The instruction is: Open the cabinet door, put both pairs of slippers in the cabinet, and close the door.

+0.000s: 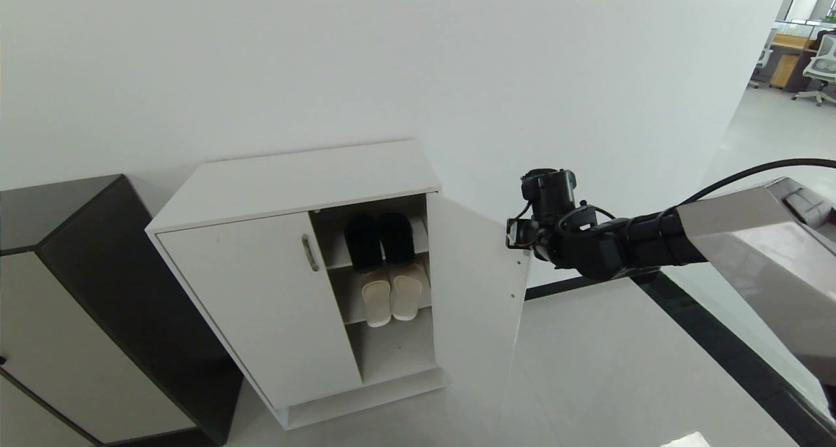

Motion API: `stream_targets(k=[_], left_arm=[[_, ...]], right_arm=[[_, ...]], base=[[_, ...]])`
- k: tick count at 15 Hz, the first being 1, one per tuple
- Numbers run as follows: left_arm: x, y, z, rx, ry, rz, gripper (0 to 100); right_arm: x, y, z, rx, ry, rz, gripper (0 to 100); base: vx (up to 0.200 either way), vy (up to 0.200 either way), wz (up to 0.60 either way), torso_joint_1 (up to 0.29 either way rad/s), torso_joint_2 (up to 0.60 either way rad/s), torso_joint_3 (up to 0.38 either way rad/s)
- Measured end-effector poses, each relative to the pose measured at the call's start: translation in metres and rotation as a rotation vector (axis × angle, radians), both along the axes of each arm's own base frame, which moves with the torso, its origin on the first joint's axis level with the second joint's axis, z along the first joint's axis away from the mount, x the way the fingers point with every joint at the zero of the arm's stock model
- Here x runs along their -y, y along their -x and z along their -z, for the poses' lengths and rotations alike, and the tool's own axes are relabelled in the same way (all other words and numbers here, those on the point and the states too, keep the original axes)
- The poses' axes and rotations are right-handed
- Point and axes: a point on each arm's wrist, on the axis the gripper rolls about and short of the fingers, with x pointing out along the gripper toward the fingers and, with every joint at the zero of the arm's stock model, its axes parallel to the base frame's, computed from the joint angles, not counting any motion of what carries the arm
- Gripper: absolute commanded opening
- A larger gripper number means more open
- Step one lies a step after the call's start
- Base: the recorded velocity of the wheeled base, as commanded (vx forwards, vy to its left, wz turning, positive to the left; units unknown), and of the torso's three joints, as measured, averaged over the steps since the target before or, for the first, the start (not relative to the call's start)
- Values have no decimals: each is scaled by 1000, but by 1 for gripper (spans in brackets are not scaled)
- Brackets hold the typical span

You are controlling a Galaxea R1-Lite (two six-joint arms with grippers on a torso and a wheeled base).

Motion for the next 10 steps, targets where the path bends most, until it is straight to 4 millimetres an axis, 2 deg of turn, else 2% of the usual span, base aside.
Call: stream_targets(k=[6,10], left_arm=[[0,0,0,0,0,0,0],[0,0,0,0,0,0,0]], right_arm=[[-34,70,-1,-66,20,-146,0],[-40,96,-10,-54,3,-223,0]], base=[[0,0,0,0,0,0],[0,0,0,0,0,0]])
